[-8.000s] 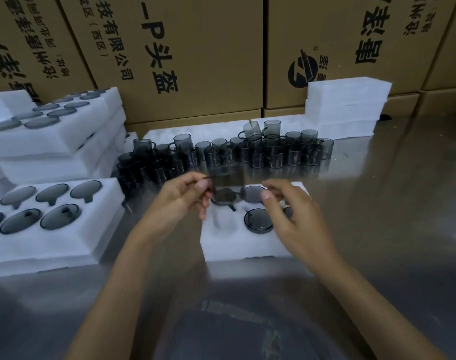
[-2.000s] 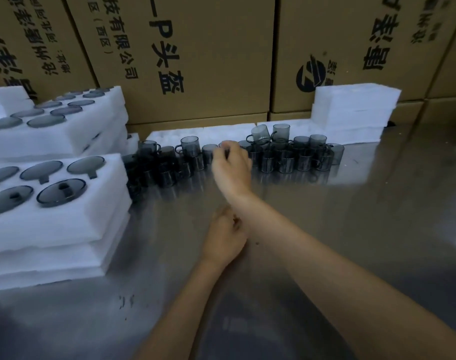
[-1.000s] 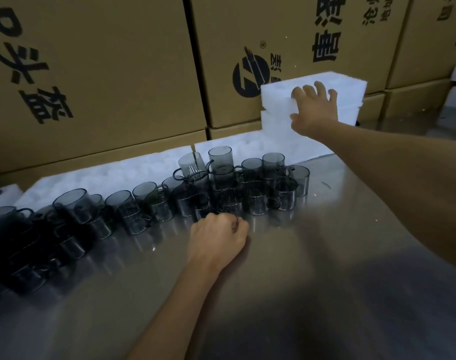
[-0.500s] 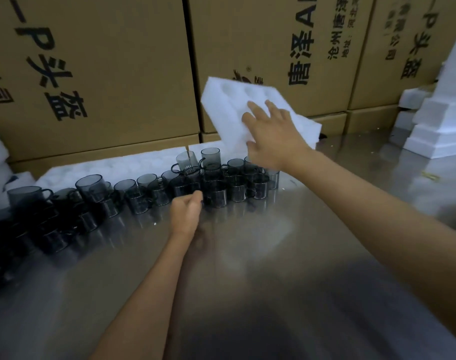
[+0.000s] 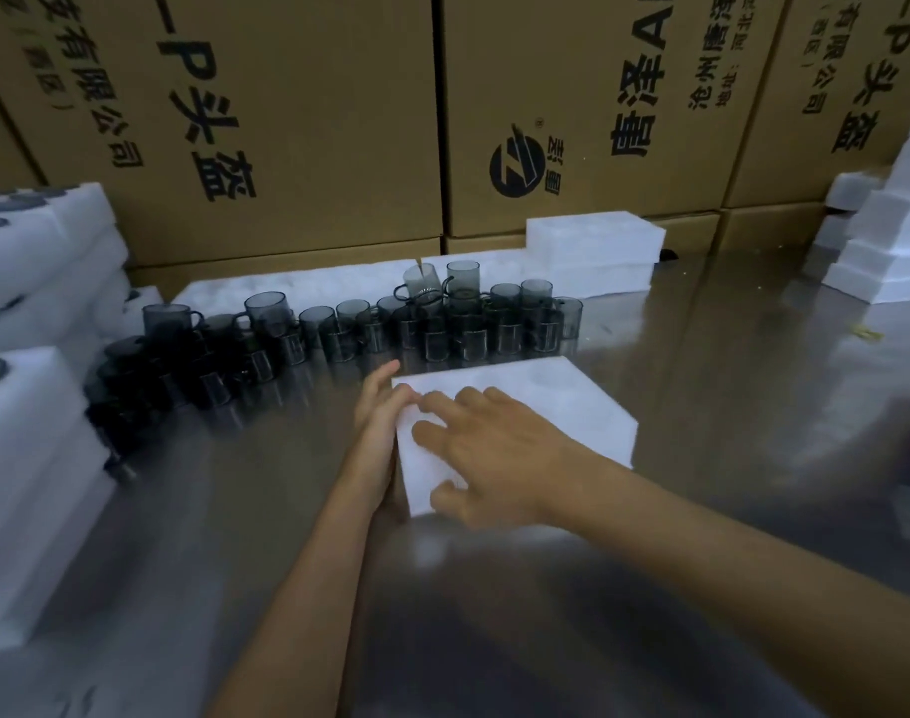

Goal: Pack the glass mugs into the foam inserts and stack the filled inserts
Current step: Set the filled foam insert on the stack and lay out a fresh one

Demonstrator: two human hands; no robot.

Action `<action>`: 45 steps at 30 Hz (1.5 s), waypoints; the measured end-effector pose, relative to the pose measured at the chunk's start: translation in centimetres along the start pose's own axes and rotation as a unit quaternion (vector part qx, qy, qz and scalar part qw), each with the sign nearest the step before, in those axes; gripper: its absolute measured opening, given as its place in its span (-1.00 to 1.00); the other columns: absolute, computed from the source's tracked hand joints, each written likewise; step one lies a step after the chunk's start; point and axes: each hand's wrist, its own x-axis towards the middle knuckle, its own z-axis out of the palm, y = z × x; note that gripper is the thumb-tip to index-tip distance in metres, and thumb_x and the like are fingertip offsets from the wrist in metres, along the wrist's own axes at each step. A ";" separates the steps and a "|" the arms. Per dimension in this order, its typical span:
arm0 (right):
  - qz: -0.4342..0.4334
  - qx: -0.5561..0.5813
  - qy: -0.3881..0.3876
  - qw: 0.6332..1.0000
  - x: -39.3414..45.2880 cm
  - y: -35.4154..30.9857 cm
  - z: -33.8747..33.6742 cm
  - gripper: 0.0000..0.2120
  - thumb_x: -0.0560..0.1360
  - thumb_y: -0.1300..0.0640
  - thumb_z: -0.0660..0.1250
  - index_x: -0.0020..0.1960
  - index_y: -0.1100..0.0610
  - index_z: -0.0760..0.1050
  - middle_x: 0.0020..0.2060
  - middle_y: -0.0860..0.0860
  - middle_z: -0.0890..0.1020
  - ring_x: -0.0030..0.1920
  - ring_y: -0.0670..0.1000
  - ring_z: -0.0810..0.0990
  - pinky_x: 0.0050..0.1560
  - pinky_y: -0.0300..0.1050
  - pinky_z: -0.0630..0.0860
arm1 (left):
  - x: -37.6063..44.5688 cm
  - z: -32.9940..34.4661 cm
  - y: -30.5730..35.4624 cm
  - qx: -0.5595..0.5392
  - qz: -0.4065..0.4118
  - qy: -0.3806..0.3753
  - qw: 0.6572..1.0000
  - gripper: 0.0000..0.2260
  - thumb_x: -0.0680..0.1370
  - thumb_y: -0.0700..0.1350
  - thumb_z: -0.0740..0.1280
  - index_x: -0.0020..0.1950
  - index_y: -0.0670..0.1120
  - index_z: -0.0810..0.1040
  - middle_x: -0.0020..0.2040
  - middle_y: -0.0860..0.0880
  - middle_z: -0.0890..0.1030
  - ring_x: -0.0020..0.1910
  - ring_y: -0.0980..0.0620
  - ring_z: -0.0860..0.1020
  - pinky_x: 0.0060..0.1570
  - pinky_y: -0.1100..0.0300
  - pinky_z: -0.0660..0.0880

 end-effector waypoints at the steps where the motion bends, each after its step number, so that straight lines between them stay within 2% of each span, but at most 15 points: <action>1: -0.009 0.031 0.012 0.999 0.2 -0.2 0.0 -0.66 0.53 -0.17 0.20 0.12 0.06 0.41 0.31 0.07 0.43 0.04 0.13 0.47 0.09 0.07 0.38 | -0.3 -0.3 -0.1 0.017 0.014 0.004 1.000 -0.69 0.61 -0.21 0.28 0.35 -0.05 0.52 0.14 0.03 0.57 -0.11 0.30 0.62 -0.25 0.47 0.48; 3: 0.000 0.111 0.034 0.993 1.2 0.2 -0.3 -0.67 0.56 -0.26 0.18 0.03 0.01 0.41 0.15 -0.03 0.51 -0.01 0.06 0.50 0.09 0.05 0.39 | -0.6 -0.6 0.2 -0.001 0.023 0.019 1.000 -0.70 0.59 -0.31 0.28 0.32 -0.17 0.53 0.06 -0.02 0.61 -0.17 0.29 0.63 -0.25 0.47 0.49; 5: 0.041 0.172 0.067 0.982 3.2 2.2 -0.6 -0.70 0.59 -0.21 0.19 0.08 0.00 0.46 0.08 -0.05 0.53 0.03 0.03 0.52 0.09 0.01 0.41 | -0.6 -0.4 0.9 -0.064 -0.009 0.031 0.997 -0.69 0.55 -0.37 0.32 0.28 -0.23 0.55 -0.02 -0.04 0.66 -0.23 0.21 0.66 -0.24 0.38 0.55; 9: 0.183 0.217 0.121 0.951 7.9 8.7 -0.2 -0.75 0.61 -0.02 0.23 0.20 0.11 0.47 0.16 0.07 0.53 0.13 0.12 0.53 0.16 0.04 0.47 | -0.1 -0.4 1.3 -0.078 -0.047 0.061 0.994 -0.70 0.52 -0.34 0.33 0.22 -0.15 0.63 -0.09 -0.02 0.70 -0.29 0.14 0.64 -0.25 0.29 0.57; 12: 0.244 0.174 0.059 0.952 11.6 13.0 1.0 -0.66 0.59 0.12 0.22 0.33 0.18 0.43 0.35 0.17 0.43 0.29 0.22 0.47 0.29 0.08 0.44 | 0.6 -0.5 1.5 -0.086 -0.054 0.074 0.992 -0.71 0.51 -0.33 0.34 0.17 -0.10 0.67 -0.16 0.08 0.72 -0.21 0.11 0.67 -0.19 0.26 0.61; 17: 0.338 0.167 0.009 0.926 17.1 17.9 2.9 -0.48 0.55 0.12 0.24 0.49 0.16 0.30 0.41 0.20 0.40 0.38 0.24 0.40 0.36 0.09 0.41 | 1.5 -0.9 0.7 -0.117 -0.067 0.044 0.990 -0.71 0.51 -0.35 0.34 0.18 -0.12 0.65 0.02 -0.01 0.73 0.00 0.00 0.70 0.01 0.13 0.63; 20: 0.361 0.135 -0.013 0.923 19.0 20.0 4.7 -0.47 0.56 0.11 0.23 0.52 0.10 0.28 0.45 0.19 0.32 0.44 0.25 0.31 0.44 0.10 0.29 | 2.1 -1.1 0.0 -0.137 -0.070 0.036 0.987 -0.72 0.51 -0.33 0.35 0.17 -0.10 0.66 0.03 0.00 0.73 -0.02 0.00 0.71 -0.05 0.13 0.64; 22: 0.375 0.113 -0.007 0.920 19.8 21.1 5.5 -0.52 0.55 0.11 0.22 0.46 0.02 0.35 0.39 0.17 0.39 0.42 0.24 0.30 0.42 0.12 0.20 | 2.3 -1.1 -0.2 -0.128 -0.070 0.029 0.989 -0.72 0.51 -0.32 0.35 0.16 -0.08 0.67 0.03 0.02 0.73 -0.04 0.02 0.71 -0.13 0.19 0.65; 28: 0.380 0.136 0.049 0.913 20.9 21.3 6.6 -0.91 0.54 0.08 0.27 0.04 0.01 0.43 0.05 0.11 0.59 0.21 0.20 0.46 0.31 0.09 0.20 | 2.3 -0.9 0.0 -0.121 -0.076 0.026 0.989 -0.71 0.51 -0.33 0.34 0.16 -0.08 0.66 0.04 0.02 0.73 -0.03 0.04 0.70 -0.07 0.16 0.64; 33: 0.404 0.222 0.165 0.872 18.7 18.9 5.5 -0.93 0.51 0.11 0.30 -0.04 0.05 0.41 -0.17 0.00 0.53 -0.04 0.13 0.48 0.20 0.03 0.35 | 1.8 -1.1 0.3 -0.073 -0.073 0.012 0.995 -0.74 0.47 -0.31 0.33 0.02 -0.04 0.70 -0.10 -0.07 0.73 -0.22 0.02 0.67 -0.21 0.14 0.61; 36: 0.376 0.323 0.243 0.834 15.8 15.9 3.3 -0.89 0.49 0.07 0.36 -0.08 0.07 0.45 -0.18 -0.04 0.51 -0.10 0.05 0.49 -0.12 -0.12 0.42 | 1.4 -1.1 0.7 -0.054 -0.076 0.010 0.996 -0.76 0.46 -0.30 0.32 0.01 -0.06 0.69 -0.19 -0.05 0.70 -0.28 0.03 0.64 -0.31 0.21 0.58; 38: 0.345 0.380 0.271 0.814 13.1 13.5 1.9 -0.87 0.45 0.05 0.39 -0.13 0.06 0.47 -0.15 -0.05 0.57 -0.17 -0.03 0.52 -0.22 -0.18 0.41 | 0.9 -1.2 0.9 -0.042 -0.079 0.004 0.996 -0.76 0.46 -0.29 0.32 0.01 -0.06 0.69 -0.21 -0.04 0.69 -0.29 0.04 0.63 -0.33 0.22 0.57; 40: 0.314 0.452 0.280 0.787 10.1 10.8 1.0 -0.86 0.41 0.07 0.44 -0.20 0.03 0.48 -0.28 -0.13 0.58 -0.35 -0.17 0.49 -0.30 -0.28 0.42 | 0.3 -1.3 1.2 -0.038 -0.079 0.002 0.996 -0.75 0.46 -0.30 0.32 0.02 -0.06 0.69 -0.24 -0.04 0.69 -0.31 0.04 0.64 -0.36 0.23 0.57; 42: 0.297 0.505 0.277 0.762 7.3 8.1 0.5 -0.82 0.38 0.15 0.47 -0.26 0.02 0.47 -0.34 -0.17 0.56 -0.34 -0.17 0.49 -0.23 -0.28 0.43 | -0.7 -1.3 1.5 -0.042 -0.080 0.008 0.996 -0.75 0.46 -0.31 0.32 0.03 -0.08 0.69 -0.24 -0.05 0.69 -0.32 0.03 0.64 -0.36 0.23 0.57; 45: 0.251 0.568 0.233 0.748 3.3 4.7 0.6 -0.76 0.36 0.32 0.50 -0.24 0.10 0.46 -0.20 -0.04 0.61 -0.17 -0.06 0.54 -0.04 -0.10 0.48 | -2.7 -1.6 1.7 -0.044 -0.075 -0.008 0.996 -0.74 0.46 -0.32 0.30 0.05 -0.10 0.68 -0.19 -0.08 0.70 -0.26 0.00 0.65 -0.29 0.20 0.59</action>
